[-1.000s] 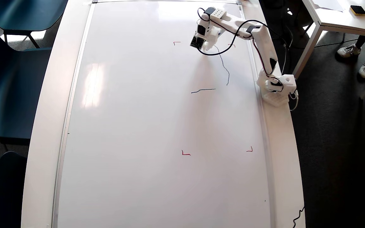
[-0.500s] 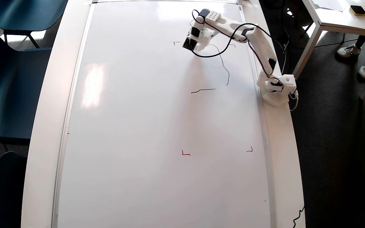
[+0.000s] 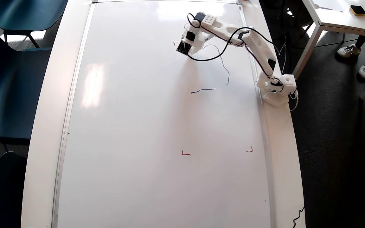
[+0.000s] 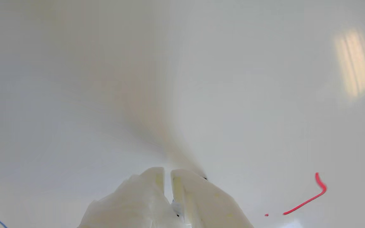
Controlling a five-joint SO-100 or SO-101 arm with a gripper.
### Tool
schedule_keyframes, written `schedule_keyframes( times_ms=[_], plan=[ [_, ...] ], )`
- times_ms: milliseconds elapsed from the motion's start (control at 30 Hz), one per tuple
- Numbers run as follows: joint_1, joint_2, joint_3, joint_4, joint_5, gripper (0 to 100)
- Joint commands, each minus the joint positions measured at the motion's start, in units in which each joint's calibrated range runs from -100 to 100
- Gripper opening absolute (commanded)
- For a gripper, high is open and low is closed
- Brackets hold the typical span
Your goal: Draw on a whiteboard a robot head using a pen attached to the gripper
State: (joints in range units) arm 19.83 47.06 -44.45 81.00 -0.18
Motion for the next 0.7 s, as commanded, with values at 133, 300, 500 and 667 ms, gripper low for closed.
schedule_keyframes(
  times_ms=[133,300,500,667],
  plan=[
    [-1.8,1.2,-2.4,-0.4,-2.0,12],
    [-3.6,1.3,-2.8,-0.4,-2.0,13],
    [-5.4,1.2,-1.5,-0.5,-2.0,13],
    [-7.0,1.0,-1.0,-0.4,-2.1,12]
  ],
)
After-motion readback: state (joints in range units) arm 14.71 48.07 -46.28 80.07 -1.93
